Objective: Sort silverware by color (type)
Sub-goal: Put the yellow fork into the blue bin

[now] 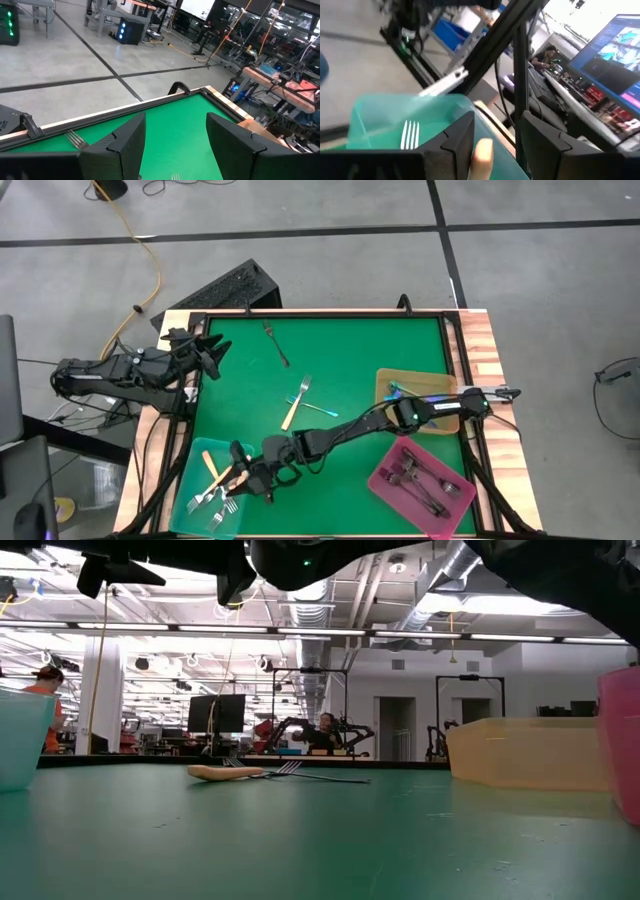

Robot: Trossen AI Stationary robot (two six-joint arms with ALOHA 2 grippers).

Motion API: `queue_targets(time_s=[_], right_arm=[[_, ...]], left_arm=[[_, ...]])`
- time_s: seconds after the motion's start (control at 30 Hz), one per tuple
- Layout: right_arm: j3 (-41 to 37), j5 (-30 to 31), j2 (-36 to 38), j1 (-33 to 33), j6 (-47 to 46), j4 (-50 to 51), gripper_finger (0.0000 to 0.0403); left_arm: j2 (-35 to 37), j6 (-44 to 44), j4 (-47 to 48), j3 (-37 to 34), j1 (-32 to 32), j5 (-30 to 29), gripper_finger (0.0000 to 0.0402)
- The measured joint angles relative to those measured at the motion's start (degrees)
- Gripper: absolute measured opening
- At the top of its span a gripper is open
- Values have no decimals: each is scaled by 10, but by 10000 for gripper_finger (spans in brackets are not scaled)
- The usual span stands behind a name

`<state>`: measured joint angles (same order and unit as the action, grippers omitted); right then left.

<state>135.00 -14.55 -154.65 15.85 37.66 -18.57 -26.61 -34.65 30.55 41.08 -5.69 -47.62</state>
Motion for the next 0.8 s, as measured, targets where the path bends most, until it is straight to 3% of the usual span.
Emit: queue_targets(time_s=[0.27,0.5,0.8], right_arm=[[0,-78,0,-14,-124,-4,175],[0,-81,0,-23,-149,-8,175],[0,-81,6,-44,-259,-10,175]], left_arm=[[0,-8,0,0,0,0,192],[0,-16,0,0,0,0,192],[0,-26,0,0,0,1,192]])
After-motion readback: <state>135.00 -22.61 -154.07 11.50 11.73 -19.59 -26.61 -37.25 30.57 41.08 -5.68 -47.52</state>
